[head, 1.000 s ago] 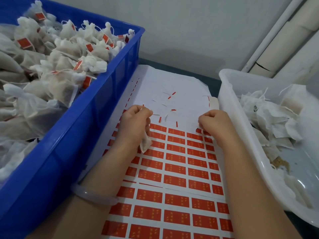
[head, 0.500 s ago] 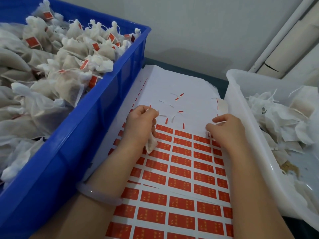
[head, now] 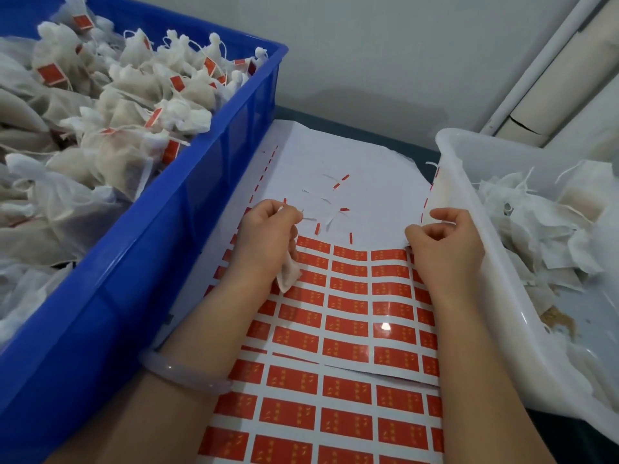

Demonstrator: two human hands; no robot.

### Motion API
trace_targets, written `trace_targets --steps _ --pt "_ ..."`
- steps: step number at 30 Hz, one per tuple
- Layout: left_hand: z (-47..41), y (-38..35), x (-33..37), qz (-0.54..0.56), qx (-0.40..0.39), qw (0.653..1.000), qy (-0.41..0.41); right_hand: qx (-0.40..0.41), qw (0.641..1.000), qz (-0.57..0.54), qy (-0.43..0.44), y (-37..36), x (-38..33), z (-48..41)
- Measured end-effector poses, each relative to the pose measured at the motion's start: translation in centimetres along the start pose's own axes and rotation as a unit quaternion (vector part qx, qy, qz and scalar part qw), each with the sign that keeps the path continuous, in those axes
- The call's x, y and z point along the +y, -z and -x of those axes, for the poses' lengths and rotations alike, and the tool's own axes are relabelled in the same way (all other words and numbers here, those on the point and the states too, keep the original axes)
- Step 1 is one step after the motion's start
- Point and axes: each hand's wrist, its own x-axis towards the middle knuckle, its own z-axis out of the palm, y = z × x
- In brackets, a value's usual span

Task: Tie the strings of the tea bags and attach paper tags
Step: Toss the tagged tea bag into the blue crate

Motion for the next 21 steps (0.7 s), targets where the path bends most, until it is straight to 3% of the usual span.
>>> trace_targets --steps 5,12,15,16,18,20,21 --pt "0.0 0.0 0.1 0.001 -0.001 1.000 0.001 0.009 0.999 -0.035 0.010 -0.1 -0.1 0.1" --pt "0.0 -0.1 0.0 0.010 -0.005 1.000 0.002 -0.006 0.997 0.035 0.063 0.0 0.6 0.1" --pt "0.4 -0.1 0.1 -0.035 -0.014 0.997 -0.073 0.012 0.998 0.024 0.062 -0.2 0.6 0.2" --pt "0.8 0.0 0.1 -0.106 -0.030 0.984 -0.143 0.017 0.998 0.022 0.056 -0.2 0.6 0.2" --pt "1.5 -0.1 0.1 -0.295 -0.098 0.914 -0.261 0.022 0.998 0.029 0.053 -0.3 0.5 0.4" --pt "1.6 -0.4 -0.2 -0.420 -0.170 0.843 -0.289 0.015 0.996 0.054 0.064 -0.2 0.3 0.6" --pt "1.5 -0.5 -0.3 -0.452 -0.181 0.825 -0.285 0.005 0.994 0.074 0.074 -0.2 0.0 0.7"
